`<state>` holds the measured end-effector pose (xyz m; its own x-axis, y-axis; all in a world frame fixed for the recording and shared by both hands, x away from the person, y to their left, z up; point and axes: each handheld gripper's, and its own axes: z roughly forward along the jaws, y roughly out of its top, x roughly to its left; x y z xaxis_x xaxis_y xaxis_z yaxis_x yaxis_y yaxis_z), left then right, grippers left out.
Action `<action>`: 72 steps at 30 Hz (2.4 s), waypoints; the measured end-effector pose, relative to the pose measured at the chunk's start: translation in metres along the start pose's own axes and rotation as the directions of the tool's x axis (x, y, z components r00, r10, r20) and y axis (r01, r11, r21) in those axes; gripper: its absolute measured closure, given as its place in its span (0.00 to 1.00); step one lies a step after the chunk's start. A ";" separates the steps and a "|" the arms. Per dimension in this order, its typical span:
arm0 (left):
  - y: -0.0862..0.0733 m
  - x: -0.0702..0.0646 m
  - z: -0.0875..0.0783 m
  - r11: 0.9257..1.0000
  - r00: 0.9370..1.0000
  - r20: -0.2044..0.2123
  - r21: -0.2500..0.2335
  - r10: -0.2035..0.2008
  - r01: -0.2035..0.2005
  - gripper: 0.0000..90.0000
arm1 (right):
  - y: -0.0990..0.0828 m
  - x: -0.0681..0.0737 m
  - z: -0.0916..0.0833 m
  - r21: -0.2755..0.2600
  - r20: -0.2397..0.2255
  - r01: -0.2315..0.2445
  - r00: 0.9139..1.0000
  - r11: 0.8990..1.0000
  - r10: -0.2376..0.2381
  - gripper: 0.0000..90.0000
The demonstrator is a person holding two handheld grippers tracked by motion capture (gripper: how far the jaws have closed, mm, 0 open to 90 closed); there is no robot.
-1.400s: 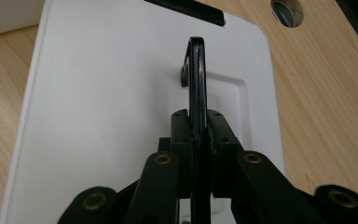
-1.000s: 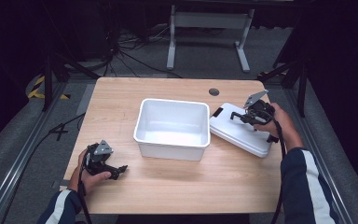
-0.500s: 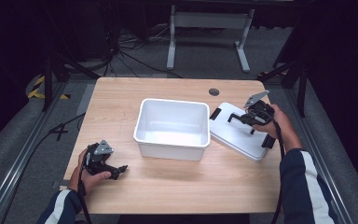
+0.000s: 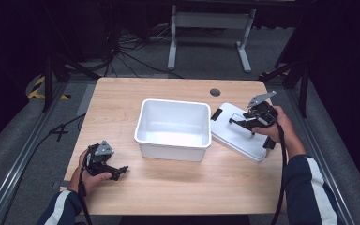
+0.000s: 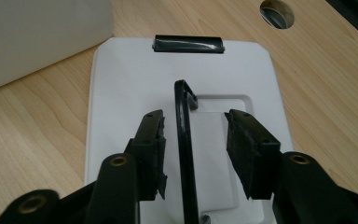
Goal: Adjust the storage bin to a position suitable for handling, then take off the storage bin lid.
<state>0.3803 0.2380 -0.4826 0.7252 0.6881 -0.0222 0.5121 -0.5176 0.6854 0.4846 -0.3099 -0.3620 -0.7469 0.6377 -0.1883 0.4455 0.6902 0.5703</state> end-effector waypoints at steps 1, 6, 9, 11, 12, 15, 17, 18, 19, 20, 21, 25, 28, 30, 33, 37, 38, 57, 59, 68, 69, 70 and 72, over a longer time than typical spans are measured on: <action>0.000 0.000 0.000 1.000 1.000 0.000 0.000 0.000 0.000 0.00 | 0.000 0.000 0.000 0.000 0.000 0.000 1.000 1.000 0.000 0.62; 0.000 0.000 0.001 1.000 1.000 0.002 -0.008 0.002 -0.002 0.00 | 0.002 0.004 -0.004 -0.009 0.014 -0.006 1.000 1.000 0.006 0.54; 0.000 0.000 0.000 1.000 1.000 0.003 -0.006 -0.001 0.001 0.00 | 0.001 0.009 -0.010 -0.015 0.044 -0.011 0.999 1.000 0.012 0.46; 0.000 0.000 0.000 1.000 1.000 0.002 -0.005 0.000 0.000 0.00 | 0.000 0.010 -0.015 -0.030 0.048 -0.018 0.999 0.999 0.020 0.45; 0.000 0.000 0.001 1.000 1.000 0.003 -0.007 0.000 0.000 0.00 | -0.001 0.011 -0.016 -0.037 0.050 -0.017 0.999 0.999 0.019 0.44; 0.000 0.000 0.000 1.000 1.000 -0.005 -0.006 0.005 -0.005 0.00 | -0.005 0.015 -0.021 -0.055 0.057 -0.022 0.998 0.998 0.025 0.41; 0.000 0.000 0.000 1.000 1.000 -0.005 -0.006 0.005 -0.005 0.00 | -0.008 0.018 -0.024 -0.049 0.060 -0.019 0.998 0.999 0.022 0.39; 0.000 0.000 0.000 1.000 1.000 -0.005 -0.006 0.005 -0.005 0.00 | -0.009 0.019 -0.026 -0.049 0.065 -0.019 0.998 0.999 0.022 0.39; 0.000 0.000 0.000 1.000 1.000 -0.002 -0.005 0.002 -0.002 0.00 | -0.011 0.020 -0.028 -0.049 0.062 -0.021 0.998 0.999 0.024 0.39; 0.000 0.000 0.001 1.000 1.000 0.004 -0.007 0.001 -0.001 0.00 | -0.012 0.021 -0.029 -0.054 0.064 -0.018 0.998 0.998 0.021 0.39; 0.000 0.000 0.000 1.000 1.000 -0.002 -0.005 0.003 -0.003 0.00 | -0.013 0.022 -0.032 -0.060 0.065 -0.017 0.998 0.998 0.021 0.39; 0.000 0.000 0.000 1.000 1.000 -0.005 -0.006 0.005 -0.005 0.00 | -0.019 0.026 -0.037 -0.069 0.067 -0.016 0.998 0.998 0.020 0.39; 0.000 0.000 0.000 1.000 1.000 -0.005 -0.006 0.005 -0.005 0.00 | -0.023 0.029 -0.040 -0.073 0.072 -0.013 0.997 0.997 0.018 0.40; 0.000 0.000 0.000 1.000 1.000 -0.005 -0.006 0.005 -0.005 0.00 | -0.026 0.031 -0.043 -0.084 0.078 -0.004 0.997 0.996 0.011 0.40; 0.000 0.000 0.000 1.000 1.000 -0.005 -0.006 0.005 -0.005 0.00 | -0.037 0.037 -0.052 -0.111 0.078 -0.007 0.997 0.994 0.015 0.40; 0.000 0.000 0.000 1.000 1.000 -0.005 -0.006 0.006 -0.006 0.00 | -0.047 0.041 -0.058 -0.114 0.098 0.006 0.995 0.994 0.005 0.39; 0.000 0.000 0.000 1.000 1.000 -0.005 -0.006 0.005 -0.005 0.00 | -0.050 0.043 -0.060 -0.121 0.102 0.008 0.995 0.993 0.004 0.39; 0.000 0.000 0.000 1.000 1.000 -0.002 -0.005 0.002 -0.002 0.00 | -0.109 0.069 -0.070 -0.207 0.086 -0.003 0.996 0.978 0.021 0.35; 0.000 0.000 0.000 1.000 1.000 -0.005 -0.006 0.005 -0.005 0.00 | -0.117 0.072 -0.066 -0.193 0.096 0.023 0.995 0.981 -0.004 0.35; 0.000 0.000 0.000 1.000 1.000 -0.006 -0.003 0.005 -0.005 0.00 | -0.144 0.077 -0.043 -0.152 0.065 -0.022 0.997 0.988 0.033 0.32; 0.000 0.000 0.000 1.000 1.000 -0.007 -0.003 0.005 -0.005 0.00 | -0.146 0.077 -0.042 -0.149 0.068 -0.024 0.997 0.988 0.034 0.32; 0.000 0.000 0.000 1.000 1.000 -0.006 -0.003 0.005 -0.005 0.00 | -0.149 0.078 -0.040 -0.141 0.078 -0.036 0.996 0.989 0.047 0.30; 0.000 0.000 0.000 1.000 1.000 -0.006 -0.003 0.005 -0.005 0.00 | -0.155 0.079 -0.039 -0.149 0.068 -0.064 0.995 0.987 0.075 0.30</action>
<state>0.3803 0.2382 -0.4825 0.7248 0.6888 -0.0141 0.5072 -0.5196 0.6876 0.3373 -0.3798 -0.4345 -0.6761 0.7095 -0.1987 0.4142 0.5890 0.6939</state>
